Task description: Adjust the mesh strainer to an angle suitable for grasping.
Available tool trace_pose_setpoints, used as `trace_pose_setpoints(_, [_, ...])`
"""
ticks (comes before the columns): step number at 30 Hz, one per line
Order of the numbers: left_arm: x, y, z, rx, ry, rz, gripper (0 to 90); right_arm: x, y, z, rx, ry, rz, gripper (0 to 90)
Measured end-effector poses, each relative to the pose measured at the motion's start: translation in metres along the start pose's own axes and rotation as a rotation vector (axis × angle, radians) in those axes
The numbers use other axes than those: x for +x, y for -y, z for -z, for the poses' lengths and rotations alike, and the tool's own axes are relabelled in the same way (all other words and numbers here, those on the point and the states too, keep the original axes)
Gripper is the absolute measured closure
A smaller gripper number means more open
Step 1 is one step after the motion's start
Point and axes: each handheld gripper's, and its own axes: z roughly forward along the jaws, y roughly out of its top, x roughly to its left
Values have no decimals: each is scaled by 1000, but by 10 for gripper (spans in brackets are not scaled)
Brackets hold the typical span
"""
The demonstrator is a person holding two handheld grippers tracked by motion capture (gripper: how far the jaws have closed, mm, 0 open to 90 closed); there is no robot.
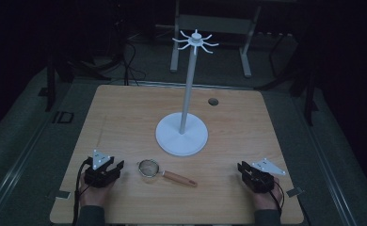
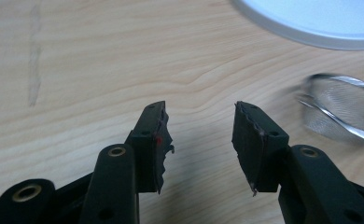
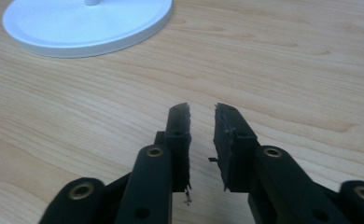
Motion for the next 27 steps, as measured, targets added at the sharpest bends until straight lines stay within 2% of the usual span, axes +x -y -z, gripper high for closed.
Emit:
trace_pose_setpoints(3, [-2, -1, 2, -10, 28, -16, 554, 3, 0, 2, -8, -9, 0, 830])
trace_pose_setpoints(7, [-2, -1, 6, -33, 60, -15, 551, 4, -1, 3, -7, -19, -2, 873])
trace_pose_setpoints(8, [-2, -2, 8, -39, 79, -14, 551, 5, -1, 3, -8, -25, -2, 882])
trace_pose_setpoints(10, [-3, -3, 10, -45, 90, -26, 552, 7, -1, 4, -6, -28, 0, 892])
trace_pose_setpoints(15, [-8, -12, 15, -66, 133, -87, 565, 8, -1, 4, -7, -30, 0, 892])
trace_pose_setpoints(20, [-15, -24, 16, -52, 188, -148, 579, 2, -1, 6, -18, -10, -26, 815])
trace_pose_setpoints(25, [-20, -34, 12, -24, 241, -187, 580, -5, -1, 9, -25, 3, -55, 748])
trace_pose_setpoints(27, [-22, -39, 12, -17, 258, -209, 580, -6, -1, 10, -23, 5, -53, 733])
